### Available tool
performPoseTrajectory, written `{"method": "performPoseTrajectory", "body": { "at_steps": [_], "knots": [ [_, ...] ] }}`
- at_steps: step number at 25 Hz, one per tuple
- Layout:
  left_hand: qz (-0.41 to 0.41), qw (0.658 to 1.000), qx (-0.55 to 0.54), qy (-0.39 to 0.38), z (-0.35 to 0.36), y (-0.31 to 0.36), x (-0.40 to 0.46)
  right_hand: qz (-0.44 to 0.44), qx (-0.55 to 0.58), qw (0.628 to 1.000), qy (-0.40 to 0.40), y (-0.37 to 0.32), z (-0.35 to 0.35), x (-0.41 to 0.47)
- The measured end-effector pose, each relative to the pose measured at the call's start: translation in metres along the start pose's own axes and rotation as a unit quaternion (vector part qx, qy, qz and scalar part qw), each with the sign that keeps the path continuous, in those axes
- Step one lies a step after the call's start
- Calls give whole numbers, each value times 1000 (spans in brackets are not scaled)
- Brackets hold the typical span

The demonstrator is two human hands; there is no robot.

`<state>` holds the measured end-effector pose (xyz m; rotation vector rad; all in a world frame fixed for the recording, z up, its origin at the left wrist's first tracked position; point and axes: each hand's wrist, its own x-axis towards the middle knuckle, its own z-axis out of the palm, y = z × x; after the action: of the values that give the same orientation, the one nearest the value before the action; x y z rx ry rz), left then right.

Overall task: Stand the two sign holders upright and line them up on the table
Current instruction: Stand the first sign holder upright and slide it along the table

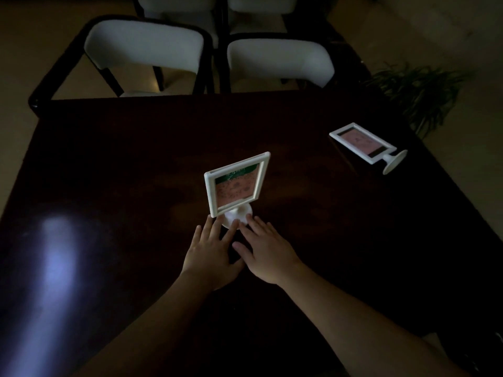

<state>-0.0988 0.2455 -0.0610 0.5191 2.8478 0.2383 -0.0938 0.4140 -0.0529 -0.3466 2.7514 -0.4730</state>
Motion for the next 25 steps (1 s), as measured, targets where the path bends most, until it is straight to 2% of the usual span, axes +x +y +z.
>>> {"method": "performPoseTrajectory", "body": {
  "at_steps": [10, 25],
  "knots": [
    [67, 997, 9, -21, 14, 118, 59, 79, 12, 996, 42, 112, -26, -43],
    [134, 990, 5, -35, 34, 232, 121, 176, 10, 980, 93, 226, -42, -79]
  ]
}}
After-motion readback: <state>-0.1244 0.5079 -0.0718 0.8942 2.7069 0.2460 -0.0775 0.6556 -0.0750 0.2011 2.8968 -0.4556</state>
